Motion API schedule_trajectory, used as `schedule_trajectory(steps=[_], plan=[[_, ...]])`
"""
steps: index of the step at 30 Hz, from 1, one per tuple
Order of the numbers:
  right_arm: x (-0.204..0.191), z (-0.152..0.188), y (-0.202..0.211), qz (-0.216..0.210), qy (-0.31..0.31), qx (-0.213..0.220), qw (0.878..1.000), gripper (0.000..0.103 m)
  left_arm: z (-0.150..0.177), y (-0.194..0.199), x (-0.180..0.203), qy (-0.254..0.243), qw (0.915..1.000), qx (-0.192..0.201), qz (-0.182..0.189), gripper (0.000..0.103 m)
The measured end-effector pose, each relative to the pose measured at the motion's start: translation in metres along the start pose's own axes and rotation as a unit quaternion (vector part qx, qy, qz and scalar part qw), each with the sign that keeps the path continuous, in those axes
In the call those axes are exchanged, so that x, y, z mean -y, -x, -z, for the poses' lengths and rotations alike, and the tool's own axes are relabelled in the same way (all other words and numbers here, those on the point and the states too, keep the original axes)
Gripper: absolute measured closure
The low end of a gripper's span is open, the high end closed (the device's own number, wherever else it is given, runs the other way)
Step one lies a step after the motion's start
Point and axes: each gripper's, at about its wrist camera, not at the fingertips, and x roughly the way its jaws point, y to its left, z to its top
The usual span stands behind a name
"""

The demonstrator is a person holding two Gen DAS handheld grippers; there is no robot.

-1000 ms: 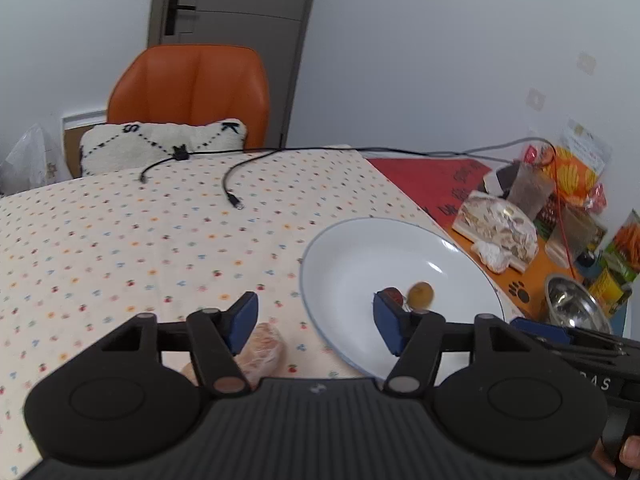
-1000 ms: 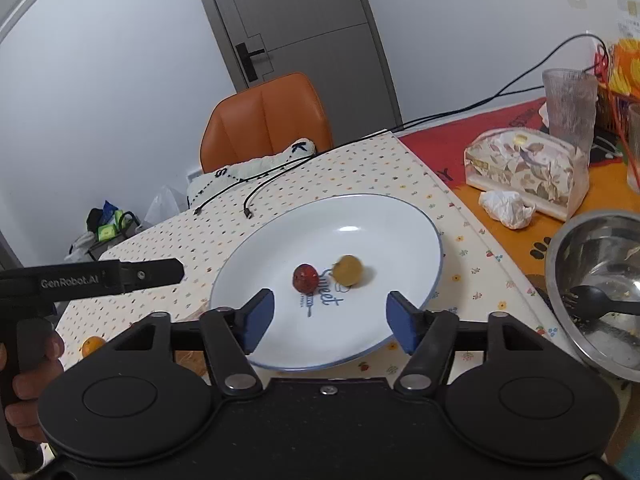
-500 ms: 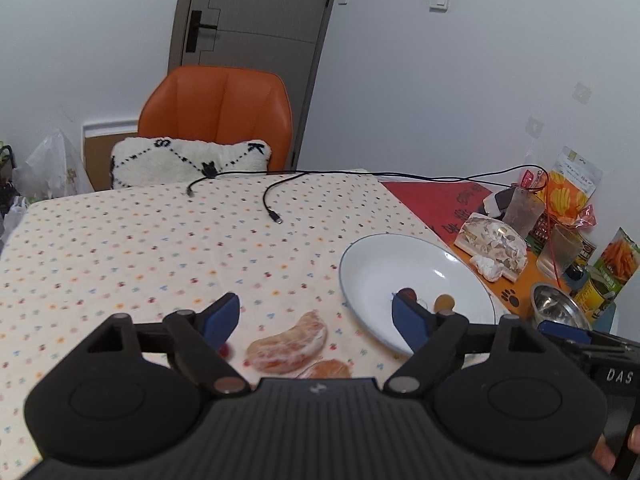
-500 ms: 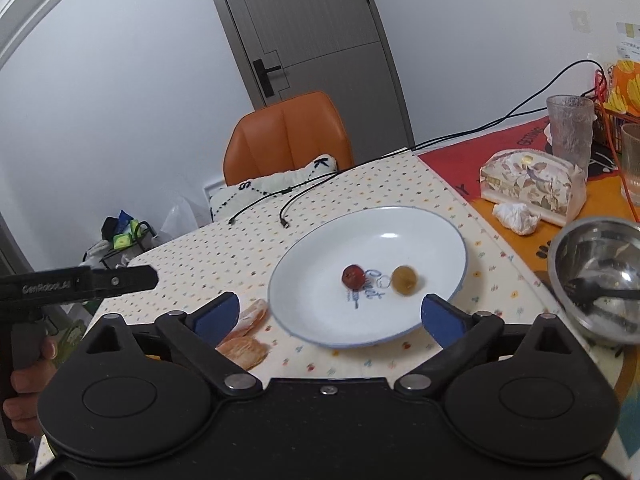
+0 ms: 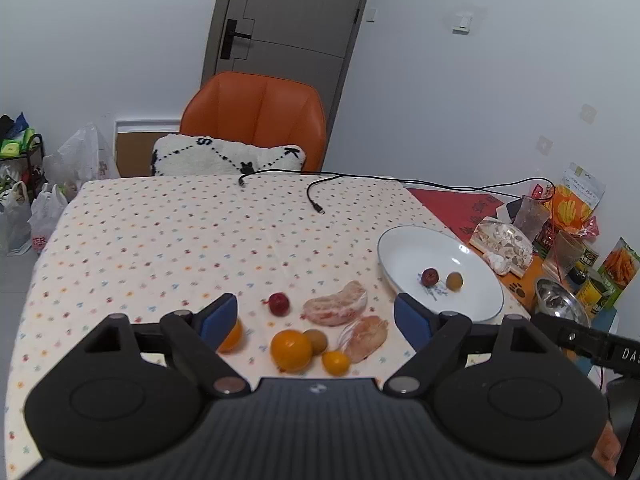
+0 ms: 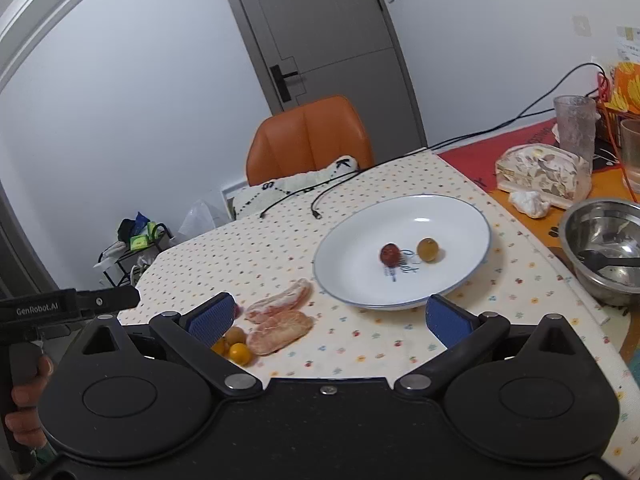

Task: Organize fruits
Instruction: 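Lift both open tools away from the plate back toward the fruit, then lower the left tool onto a small mandarin and close it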

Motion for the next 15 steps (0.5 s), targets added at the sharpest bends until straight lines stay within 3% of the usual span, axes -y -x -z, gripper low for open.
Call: schedule_trajectory(steps=[10,15], plan=[[-0.032,0.021,0.001,0.017,0.013,0.005,1.0,0.0,0.029,0.022,-0.036,0.031,0.9993,0.007,-0.018,0.019],[-0.047,0.034,0.004,-0.001,0.012,0.008,1.0,0.0,0.044,0.029,-0.053,0.044,0.9987,0.01,-0.025,0.02]])
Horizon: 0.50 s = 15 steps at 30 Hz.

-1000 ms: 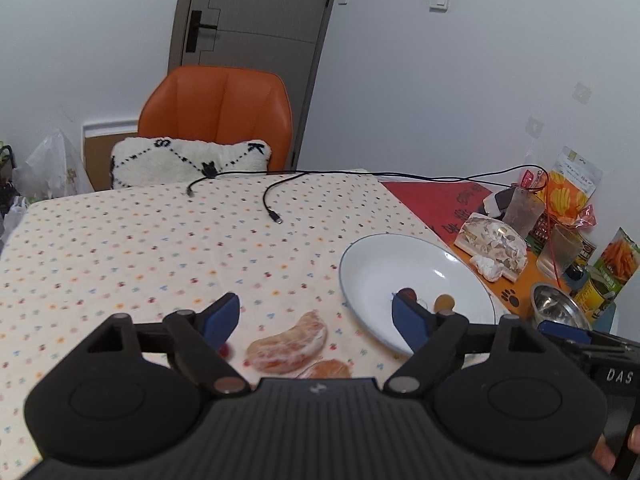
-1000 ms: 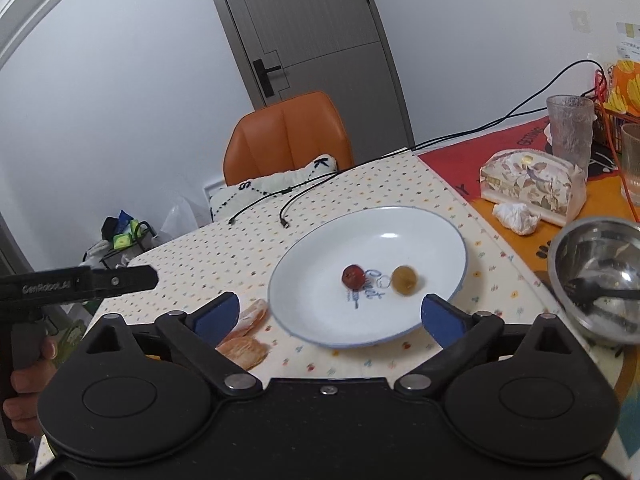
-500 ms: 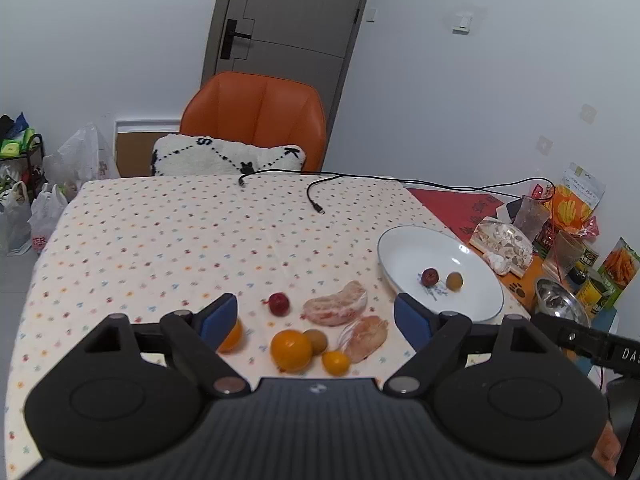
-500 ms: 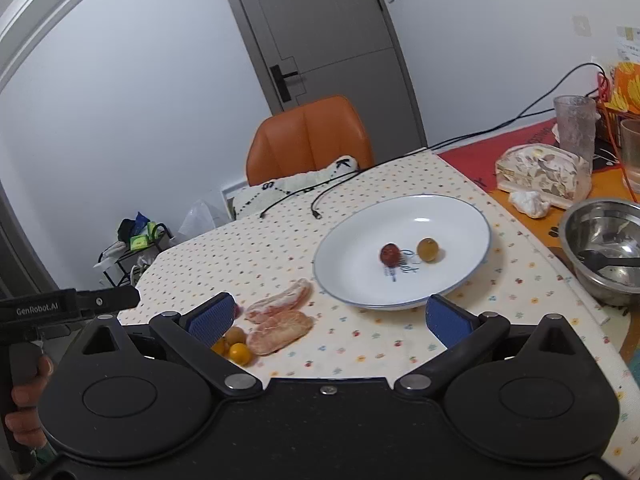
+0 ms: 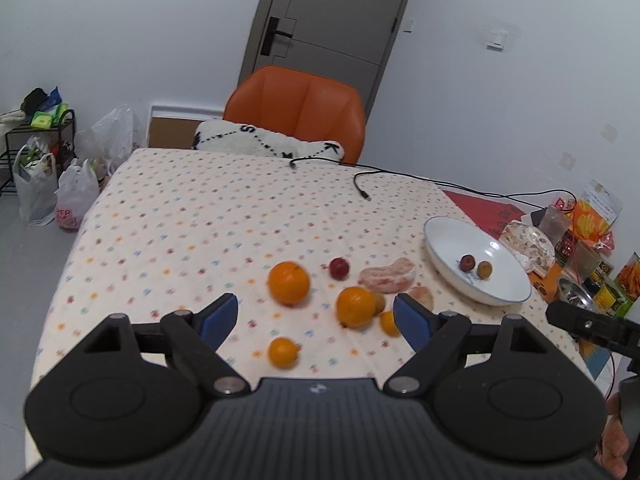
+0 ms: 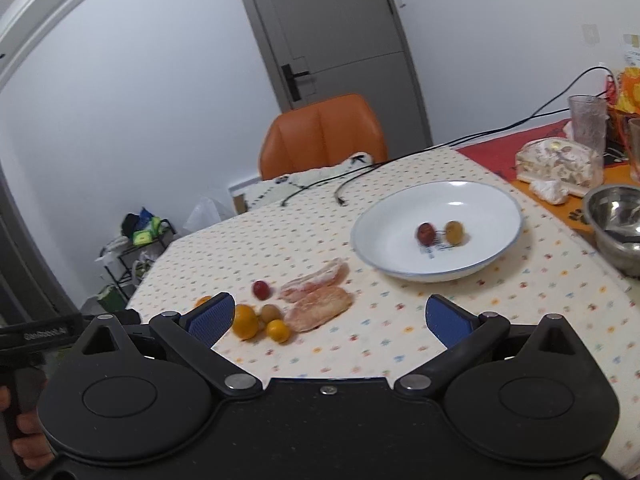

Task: Organize fruits
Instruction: 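Lower the left tool onto a small mandarin and close it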

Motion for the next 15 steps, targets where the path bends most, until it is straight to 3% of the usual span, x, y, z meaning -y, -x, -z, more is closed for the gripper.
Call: schedule_trajectory(steps=[15], plan=[[-0.031,0.026,-0.016,-0.028,0.043,-0.036,0.998,0.0,0.024,0.008,-0.029,0.011,0.9998,0.016,0.001,0.029]])
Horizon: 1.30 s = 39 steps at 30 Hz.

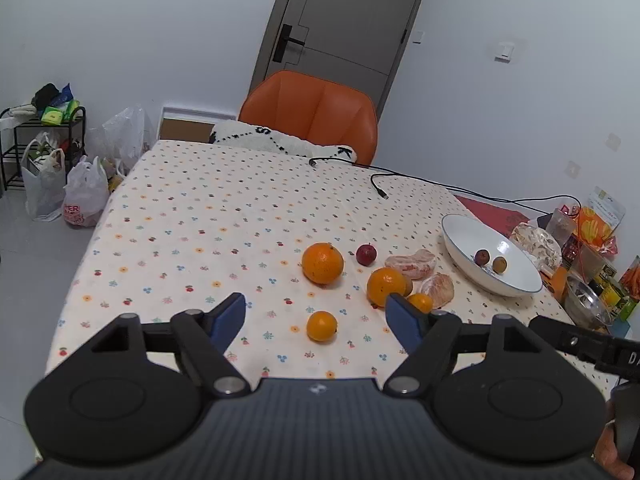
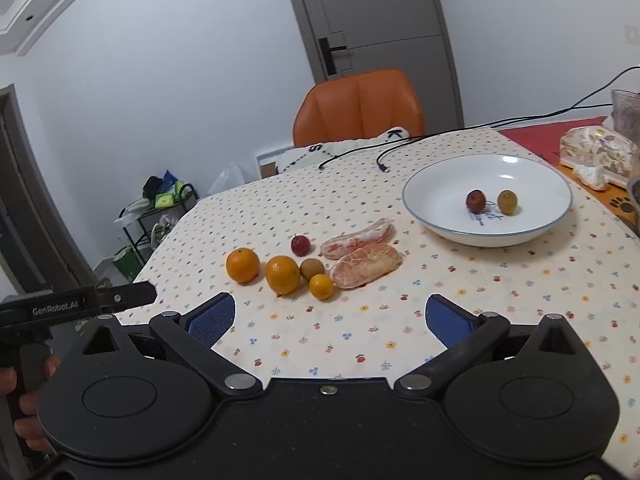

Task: Organize fruits
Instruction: 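Lower the left tool onto a small mandarin and close it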

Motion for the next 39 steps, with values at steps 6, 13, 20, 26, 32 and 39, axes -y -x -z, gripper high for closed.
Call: schedule_trajectory(steps=[6,13,20,26,32,39], plan=[[0.002,0.005,-0.013,-0.01,0.003,-0.014,1.0,0.0,0.004,-0.013,0.002,-0.004,0.9999,-0.01,-0.003,0.037],[0.012,0.001,-0.031,-0.001,-0.002,-0.019,1.0,0.007,0.01,-0.038,0.001,-0.001,0.9996,-0.027,-0.012,0.044],[0.024,-0.009,-0.06,-0.001,-0.019,-0.034,0.999,0.02,0.014,-0.065,0.001,-0.001,0.9986,-0.049,-0.019,0.063],[0.03,-0.015,-0.081,0.01,-0.021,-0.038,0.999,0.021,0.016,-0.072,0.001,0.001,0.9984,-0.055,-0.013,0.081],[0.032,-0.017,-0.101,0.01,-0.025,-0.048,0.998,0.024,0.012,-0.076,-0.001,0.011,0.9984,-0.053,-0.014,0.081],[0.032,-0.023,-0.119,0.014,-0.026,-0.051,0.998,0.025,0.003,-0.077,0.003,0.003,0.9992,-0.039,-0.009,0.081]])
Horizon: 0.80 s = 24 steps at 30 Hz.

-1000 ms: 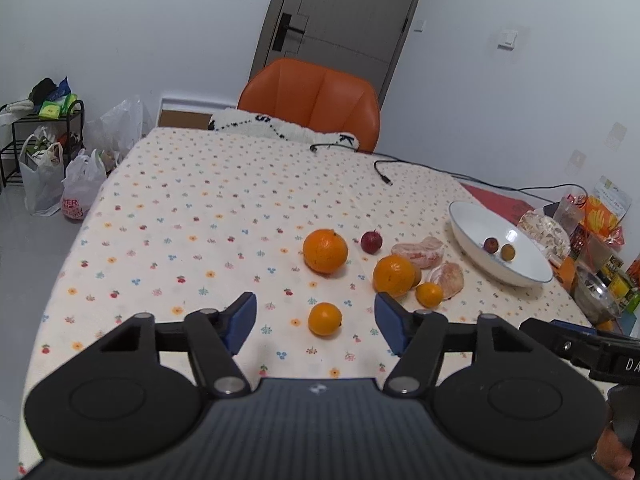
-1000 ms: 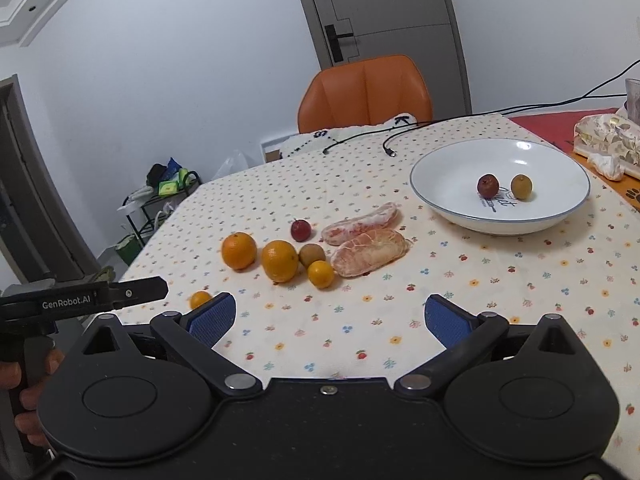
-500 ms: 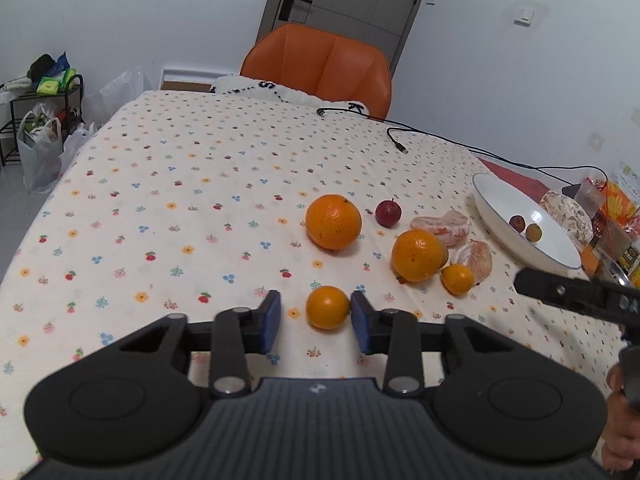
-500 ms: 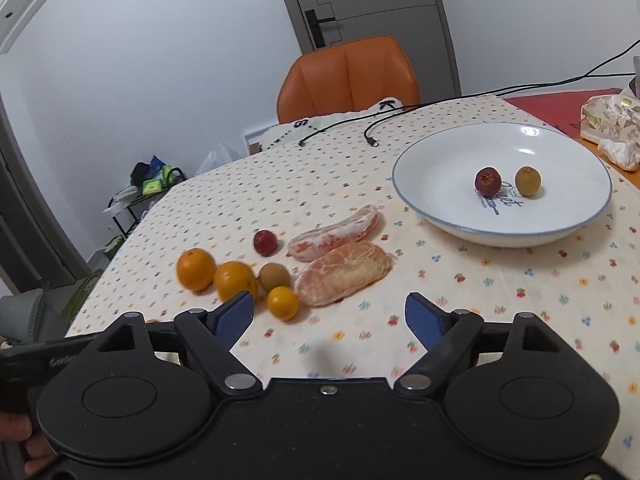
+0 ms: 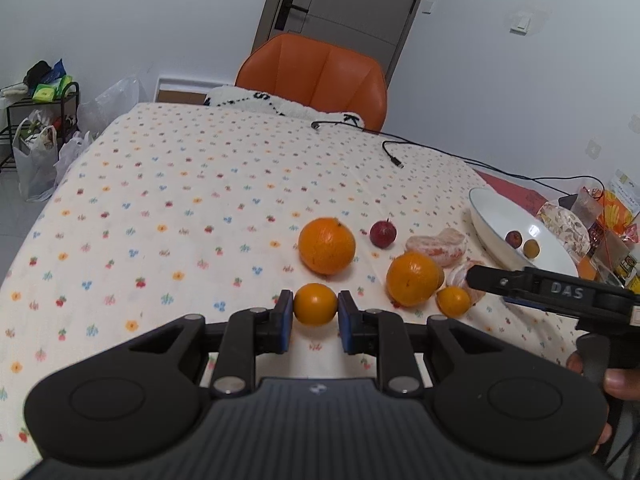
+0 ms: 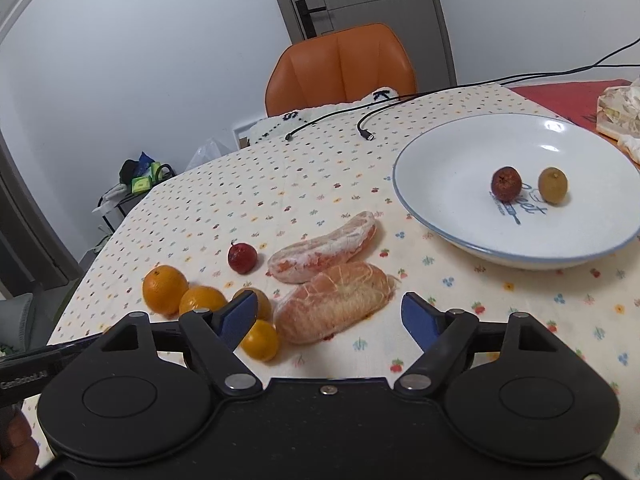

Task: Organize fruits
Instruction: 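Lower the left tool onto a small mandarin and close it, then close the right tool on a peeled pink pomelo segment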

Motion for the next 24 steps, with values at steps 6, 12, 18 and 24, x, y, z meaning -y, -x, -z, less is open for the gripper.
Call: schedule_trajectory(steps=[6,12,18,24], plan=[[-0.005,-0.004,-0.013,0.021,0.015,-0.005,1.0,0.029,-0.006,-0.002,-0.004,0.004,0.9999,0.011,-0.007,0.081],[0.0,0.001,-0.002,0.023,0.015,-0.007,1.0,0.041,-0.005,-0.002,-0.003,0.005,0.9996,0.022,-0.016,0.081],[0.007,0.007,0.012,0.038,0.015,-0.005,0.999,0.044,-0.003,-0.004,-0.002,0.008,0.9997,0.022,-0.011,0.081],[0.005,0.005,0.01,0.037,0.024,-0.007,0.999,0.046,-0.003,-0.007,-0.003,0.01,0.9996,0.023,-0.011,0.081]])
